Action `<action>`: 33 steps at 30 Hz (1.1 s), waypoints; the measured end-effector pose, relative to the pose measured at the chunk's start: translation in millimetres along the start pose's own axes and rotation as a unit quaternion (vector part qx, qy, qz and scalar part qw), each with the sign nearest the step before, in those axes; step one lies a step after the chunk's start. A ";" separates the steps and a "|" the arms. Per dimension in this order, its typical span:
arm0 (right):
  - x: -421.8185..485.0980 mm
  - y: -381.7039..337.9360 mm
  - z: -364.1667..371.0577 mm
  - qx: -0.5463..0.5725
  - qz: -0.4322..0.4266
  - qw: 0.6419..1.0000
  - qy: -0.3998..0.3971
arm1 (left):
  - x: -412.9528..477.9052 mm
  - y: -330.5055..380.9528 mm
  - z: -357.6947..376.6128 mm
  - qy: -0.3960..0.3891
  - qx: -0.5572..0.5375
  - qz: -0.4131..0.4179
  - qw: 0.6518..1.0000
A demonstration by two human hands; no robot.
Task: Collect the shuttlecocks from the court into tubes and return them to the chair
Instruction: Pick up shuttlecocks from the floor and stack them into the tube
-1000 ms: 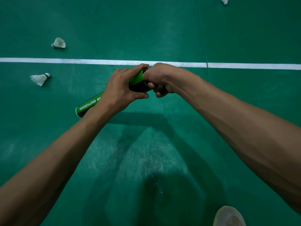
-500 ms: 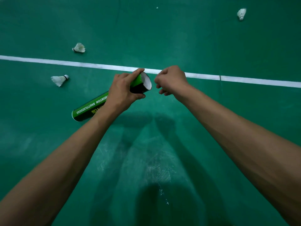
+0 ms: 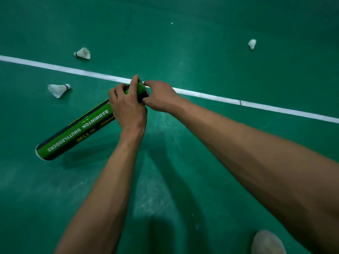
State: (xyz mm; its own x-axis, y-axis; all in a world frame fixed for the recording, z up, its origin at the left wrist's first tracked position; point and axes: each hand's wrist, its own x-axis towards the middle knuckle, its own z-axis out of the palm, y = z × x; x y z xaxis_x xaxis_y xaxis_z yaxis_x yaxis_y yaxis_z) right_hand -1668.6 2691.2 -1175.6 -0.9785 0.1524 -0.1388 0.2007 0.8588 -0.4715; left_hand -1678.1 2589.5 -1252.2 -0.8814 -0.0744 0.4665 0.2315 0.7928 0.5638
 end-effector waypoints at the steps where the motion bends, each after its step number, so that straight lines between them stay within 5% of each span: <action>1: 0.9 -2.2 -0.6 -0.006 0.002 1.000 0.010 | -1.7 0.5 0.4 0.009 -0.010 -0.019 1.000; 10: 18.0 -67.4 26.7 -0.006 -0.066 0.998 -0.003 | 20.4 -37.5 -9.1 0.085 -0.026 -0.074 0.993; 18: 42.7 -152.6 125.9 0.201 -0.110 0.973 0.007 | 45.5 -148.7 -48.5 0.180 0.063 -0.126 0.973; 26: 95.3 -191.1 183.8 0.135 -0.192 0.971 -0.044 | 64.3 -224.1 -55.6 0.171 0.135 -0.199 0.955; 33: 121.2 -212.6 221.1 0.079 -0.259 0.952 -0.146 | 60.4 -263.9 -75.8 0.055 0.166 -0.222 0.959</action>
State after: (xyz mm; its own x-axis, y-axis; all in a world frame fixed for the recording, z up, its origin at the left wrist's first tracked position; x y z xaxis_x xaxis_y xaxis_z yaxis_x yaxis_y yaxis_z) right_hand -1819.4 2418.9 -1284.8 -0.8980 -0.4333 -0.0770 -0.2781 0.6942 -0.6639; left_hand -1761.3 2330.0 -1321.1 -0.8095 -0.4988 0.3097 -0.3167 0.8152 0.4850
